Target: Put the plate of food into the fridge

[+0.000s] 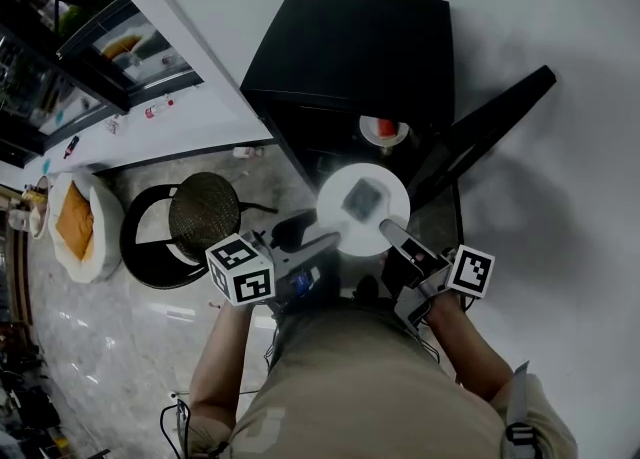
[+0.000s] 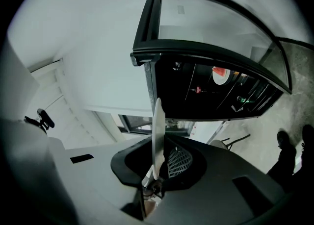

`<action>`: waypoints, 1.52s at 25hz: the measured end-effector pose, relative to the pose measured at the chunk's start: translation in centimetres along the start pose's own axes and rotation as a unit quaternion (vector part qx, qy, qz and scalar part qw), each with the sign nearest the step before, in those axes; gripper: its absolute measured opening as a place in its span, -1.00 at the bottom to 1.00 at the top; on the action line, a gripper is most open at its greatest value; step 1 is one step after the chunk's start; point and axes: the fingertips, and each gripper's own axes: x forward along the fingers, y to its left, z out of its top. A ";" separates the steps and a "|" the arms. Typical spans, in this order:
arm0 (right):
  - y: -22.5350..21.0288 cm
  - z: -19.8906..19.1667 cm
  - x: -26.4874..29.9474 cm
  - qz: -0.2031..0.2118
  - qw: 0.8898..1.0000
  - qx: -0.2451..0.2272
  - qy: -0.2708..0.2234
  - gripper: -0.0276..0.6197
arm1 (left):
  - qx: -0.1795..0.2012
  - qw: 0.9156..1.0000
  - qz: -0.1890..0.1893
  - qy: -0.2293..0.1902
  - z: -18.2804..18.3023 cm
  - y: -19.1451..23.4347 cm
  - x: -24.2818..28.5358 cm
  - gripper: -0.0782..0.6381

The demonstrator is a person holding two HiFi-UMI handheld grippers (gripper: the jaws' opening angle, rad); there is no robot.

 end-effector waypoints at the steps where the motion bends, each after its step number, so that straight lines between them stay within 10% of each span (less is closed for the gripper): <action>1: 0.1 -0.3 0.2 0.002 1.000 -0.003 0.004 -0.77 | -0.018 1.000 -0.009 -0.005 -0.3 0.0 0.0 -0.09; 28: -3.6 -11.0 10.5 -0.081 0.995 -0.039 0.049 -0.77 | -0.216 0.972 -0.062 -0.063 -4.9 8.8 -9.4 -0.40; 38: -6.9 -12.6 11.7 -0.137 0.985 -0.096 0.038 -0.76 | -0.317 0.947 -0.039 -0.033 -8.5 12.0 -10.3 -0.53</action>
